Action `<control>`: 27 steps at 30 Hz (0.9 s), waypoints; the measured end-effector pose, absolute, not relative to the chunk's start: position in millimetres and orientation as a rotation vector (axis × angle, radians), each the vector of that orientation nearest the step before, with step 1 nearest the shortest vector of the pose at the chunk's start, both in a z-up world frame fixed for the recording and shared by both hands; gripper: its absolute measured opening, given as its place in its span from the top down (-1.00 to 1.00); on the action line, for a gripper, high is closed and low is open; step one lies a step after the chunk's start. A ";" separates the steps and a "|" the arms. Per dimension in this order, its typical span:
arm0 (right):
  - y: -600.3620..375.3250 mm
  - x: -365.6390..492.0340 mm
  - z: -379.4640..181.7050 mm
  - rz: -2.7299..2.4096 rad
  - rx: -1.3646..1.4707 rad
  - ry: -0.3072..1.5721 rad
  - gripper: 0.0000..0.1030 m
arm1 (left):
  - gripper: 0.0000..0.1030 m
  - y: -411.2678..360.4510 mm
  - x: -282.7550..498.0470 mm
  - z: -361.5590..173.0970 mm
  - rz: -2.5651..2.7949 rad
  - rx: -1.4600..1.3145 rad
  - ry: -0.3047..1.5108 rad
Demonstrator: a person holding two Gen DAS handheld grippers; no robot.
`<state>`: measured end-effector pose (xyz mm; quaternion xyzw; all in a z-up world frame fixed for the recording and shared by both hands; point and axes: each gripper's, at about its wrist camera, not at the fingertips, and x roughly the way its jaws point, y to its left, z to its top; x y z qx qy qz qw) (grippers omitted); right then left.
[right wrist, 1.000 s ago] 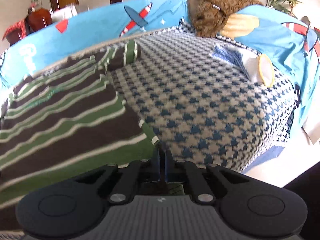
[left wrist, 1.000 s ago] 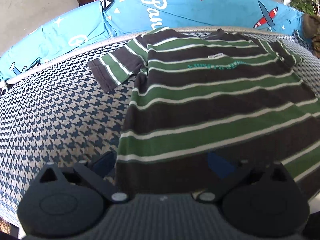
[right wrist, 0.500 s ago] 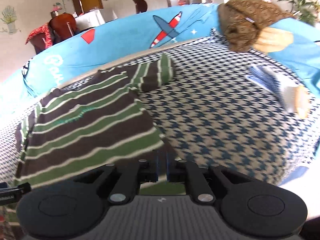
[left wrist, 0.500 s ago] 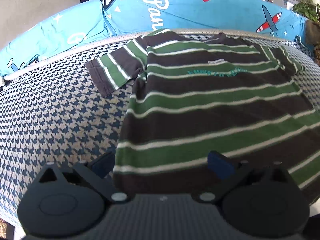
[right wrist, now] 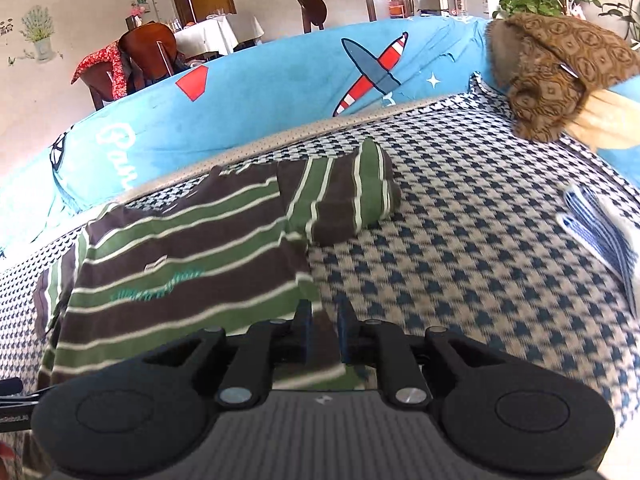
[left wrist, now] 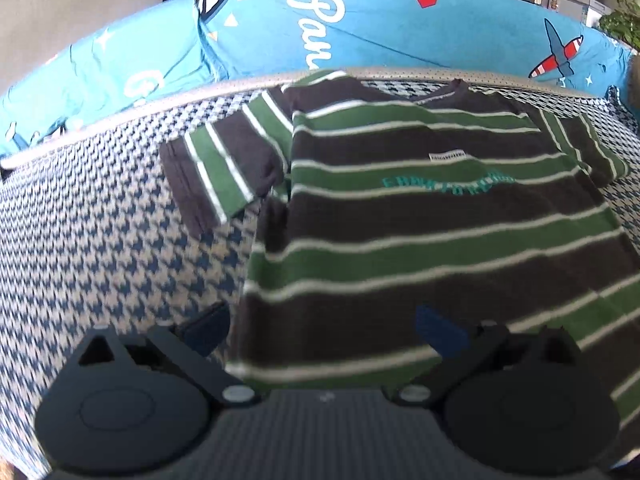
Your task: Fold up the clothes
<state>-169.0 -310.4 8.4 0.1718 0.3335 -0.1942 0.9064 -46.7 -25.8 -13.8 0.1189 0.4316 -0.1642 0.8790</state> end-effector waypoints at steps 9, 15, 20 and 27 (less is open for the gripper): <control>-348.6 -124.6 6.2 -0.433 0.449 0.633 0.51 | -1.00 -39.0 -10.2 -15.4 -0.337 0.271 0.888; -376.8 -94.5 1.8 -0.507 0.448 0.586 0.32 | -1.00 -50.9 7.9 -23.4 -0.347 0.306 0.877; -400.9 -71.0 -6.4 -0.548 0.481 0.579 0.19 | -1.00 -52.8 24.5 -29.9 -0.339 0.253 0.918; -413.8 -37.8 -18.3 -0.581 0.418 0.591 -0.05 | -1.00 -47.0 30.3 -32.6 -0.341 0.198 0.947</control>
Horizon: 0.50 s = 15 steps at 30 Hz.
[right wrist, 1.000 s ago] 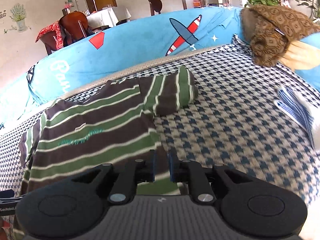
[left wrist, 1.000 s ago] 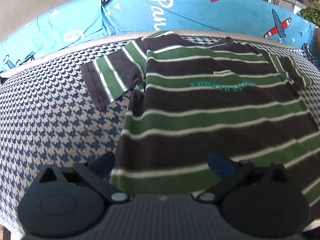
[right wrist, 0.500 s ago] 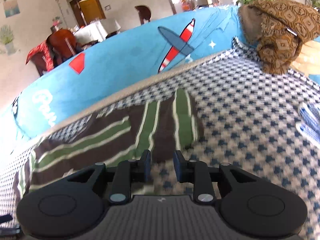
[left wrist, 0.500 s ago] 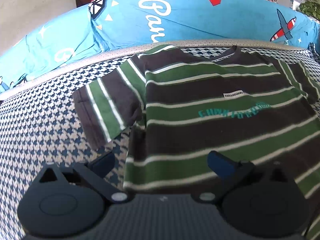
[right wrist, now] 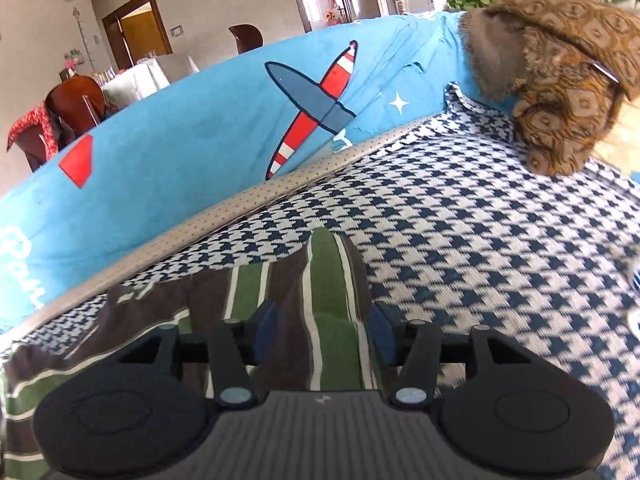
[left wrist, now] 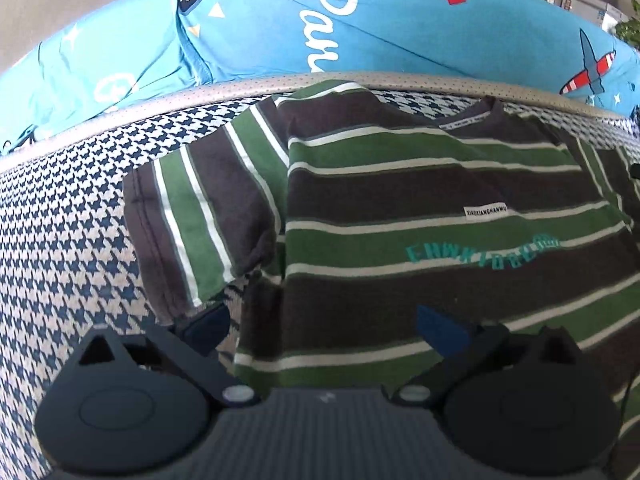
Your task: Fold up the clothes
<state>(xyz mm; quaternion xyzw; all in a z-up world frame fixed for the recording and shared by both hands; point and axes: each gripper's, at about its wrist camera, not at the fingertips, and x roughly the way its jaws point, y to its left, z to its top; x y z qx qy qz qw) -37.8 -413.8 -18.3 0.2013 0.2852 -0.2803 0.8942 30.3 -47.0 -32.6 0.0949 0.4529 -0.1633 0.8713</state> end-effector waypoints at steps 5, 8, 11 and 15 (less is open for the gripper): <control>-413.7 -14.8 -29.9 -0.600 0.330 0.616 -0.06 | -1.00 -46.0 30.6 -34.3 -0.328 0.215 0.932; -412.4 -7.1 -35.5 -0.624 0.292 0.615 -0.01 | -1.00 -44.6 32.4 -36.1 -0.318 0.209 0.939; -409.1 -3.5 -35.6 -0.647 0.264 0.590 0.84 | -1.00 -43.5 34.5 -39.1 -0.312 0.203 0.947; -404.9 -1.7 -32.9 -0.675 0.247 0.551 0.91 | -1.00 -43.3 37.3 -44.0 -0.306 0.209 0.961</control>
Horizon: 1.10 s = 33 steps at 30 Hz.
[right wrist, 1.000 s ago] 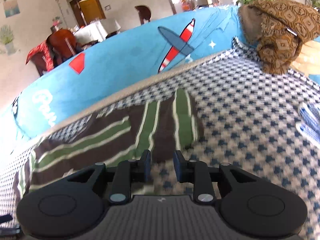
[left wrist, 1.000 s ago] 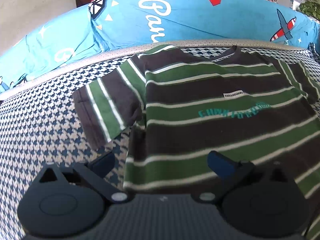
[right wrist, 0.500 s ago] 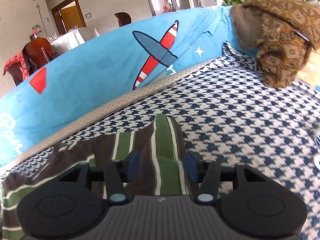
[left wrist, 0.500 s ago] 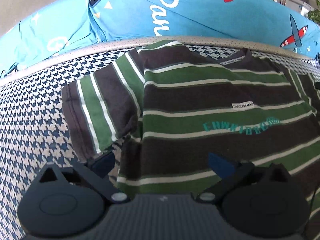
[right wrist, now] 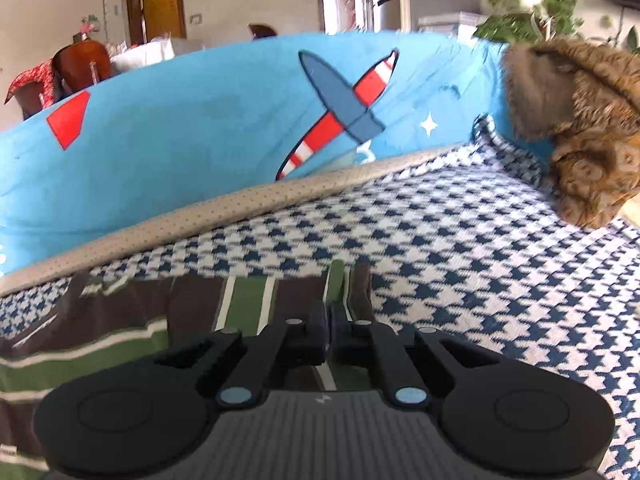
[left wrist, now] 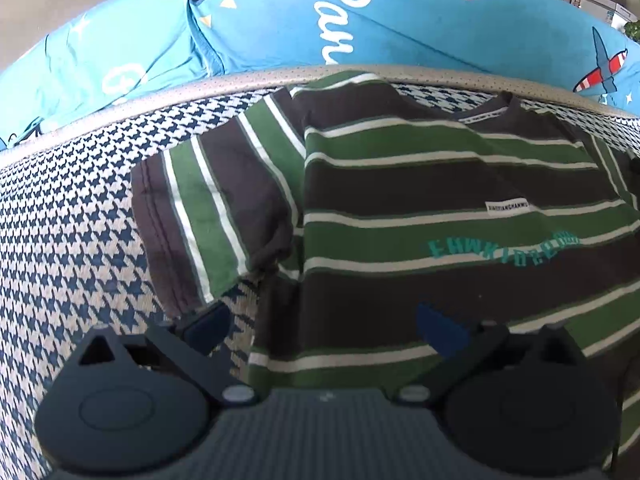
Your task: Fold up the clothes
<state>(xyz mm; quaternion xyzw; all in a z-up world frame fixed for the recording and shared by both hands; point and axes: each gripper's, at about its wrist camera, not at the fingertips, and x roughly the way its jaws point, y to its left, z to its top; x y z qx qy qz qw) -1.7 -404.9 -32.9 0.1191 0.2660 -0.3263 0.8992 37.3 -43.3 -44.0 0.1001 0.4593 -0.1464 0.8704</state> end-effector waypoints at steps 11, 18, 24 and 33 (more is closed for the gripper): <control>-424.7 -12.7 -29.2 -0.822 0.371 0.515 0.83 | -1.00 -36.8 43.1 -50.9 -0.260 0.232 0.970; -426.4 -30.1 -19.7 -0.814 0.408 0.481 0.51 | -1.00 -26.9 42.3 -50.5 -0.220 0.232 0.970; -416.8 -53.4 -12.8 -0.731 0.413 0.547 0.50 | -1.00 -28.0 39.5 -48.2 -0.217 0.237 0.958; -401.5 -105.3 -5.4 -0.623 0.571 0.615 0.36 | -1.00 -38.9 19.9 -39.8 -0.252 0.263 0.902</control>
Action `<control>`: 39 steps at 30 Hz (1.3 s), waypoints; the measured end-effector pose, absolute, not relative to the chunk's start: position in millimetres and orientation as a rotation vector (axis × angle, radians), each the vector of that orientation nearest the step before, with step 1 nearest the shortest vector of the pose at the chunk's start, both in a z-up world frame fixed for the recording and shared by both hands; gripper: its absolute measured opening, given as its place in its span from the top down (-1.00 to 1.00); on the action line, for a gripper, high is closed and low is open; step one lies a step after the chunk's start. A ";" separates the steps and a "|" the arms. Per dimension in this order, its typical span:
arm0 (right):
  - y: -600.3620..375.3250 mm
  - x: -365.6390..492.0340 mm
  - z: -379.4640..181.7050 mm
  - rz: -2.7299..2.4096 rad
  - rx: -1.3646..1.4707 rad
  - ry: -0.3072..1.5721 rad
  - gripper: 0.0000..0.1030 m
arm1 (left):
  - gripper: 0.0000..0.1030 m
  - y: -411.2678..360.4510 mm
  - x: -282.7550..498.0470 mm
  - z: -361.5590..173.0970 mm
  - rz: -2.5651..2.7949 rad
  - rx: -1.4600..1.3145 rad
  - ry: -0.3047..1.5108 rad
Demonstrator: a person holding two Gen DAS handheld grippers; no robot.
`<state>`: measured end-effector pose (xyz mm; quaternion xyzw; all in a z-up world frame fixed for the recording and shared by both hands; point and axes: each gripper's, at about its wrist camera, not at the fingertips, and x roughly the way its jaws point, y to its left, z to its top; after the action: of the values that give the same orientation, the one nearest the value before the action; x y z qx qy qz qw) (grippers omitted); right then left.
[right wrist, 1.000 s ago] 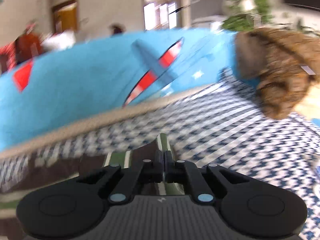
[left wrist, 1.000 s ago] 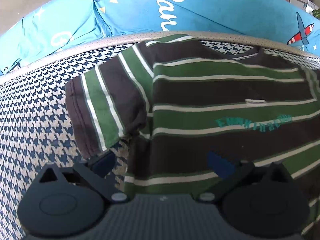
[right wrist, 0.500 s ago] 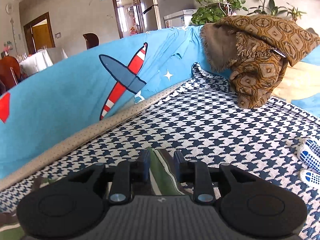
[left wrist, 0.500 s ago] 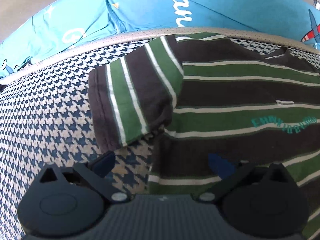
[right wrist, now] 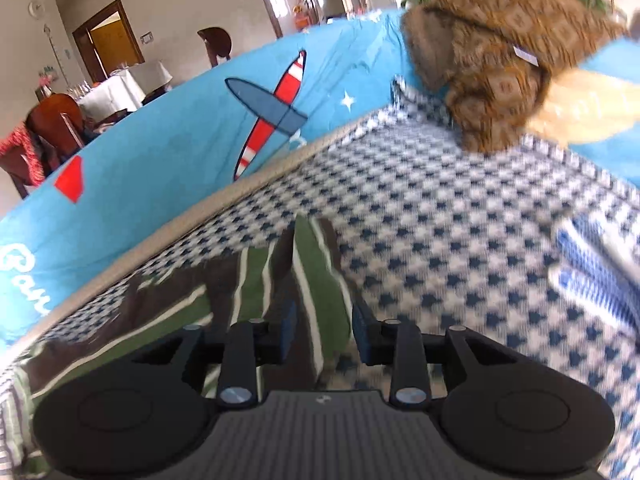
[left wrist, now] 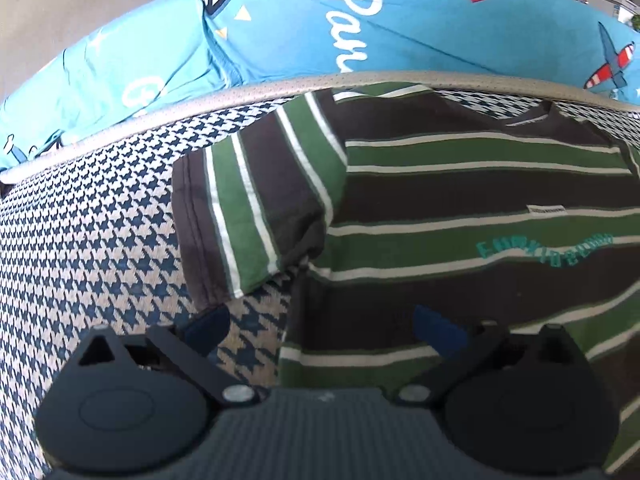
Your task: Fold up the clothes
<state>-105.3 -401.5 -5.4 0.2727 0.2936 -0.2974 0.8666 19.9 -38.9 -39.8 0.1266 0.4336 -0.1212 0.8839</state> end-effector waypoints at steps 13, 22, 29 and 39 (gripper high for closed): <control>-405.4 -96.1 -34.2 -0.599 0.762 0.664 0.35 | -1.00 -45.9 15.7 -45.0 -0.253 0.293 0.906; -386.0 -83.4 -30.7 -0.660 0.612 0.653 0.87 | -1.00 -48.1 16.6 -47.0 -0.265 0.302 0.914; -389.4 -94.7 -23.1 -0.700 0.559 0.644 0.85 | -1.00 -49.9 8.6 -47.5 -0.275 0.337 0.893; -361.9 -142.5 -11.9 -0.548 0.510 0.707 0.51 | -1.00 -36.8 -13.2 -39.2 -0.305 0.337 0.864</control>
<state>-142.5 -361.9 -11.9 0.2438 0.3379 -0.2618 0.8705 -13.2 -36.8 -39.2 0.1619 0.4148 -0.1463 0.8833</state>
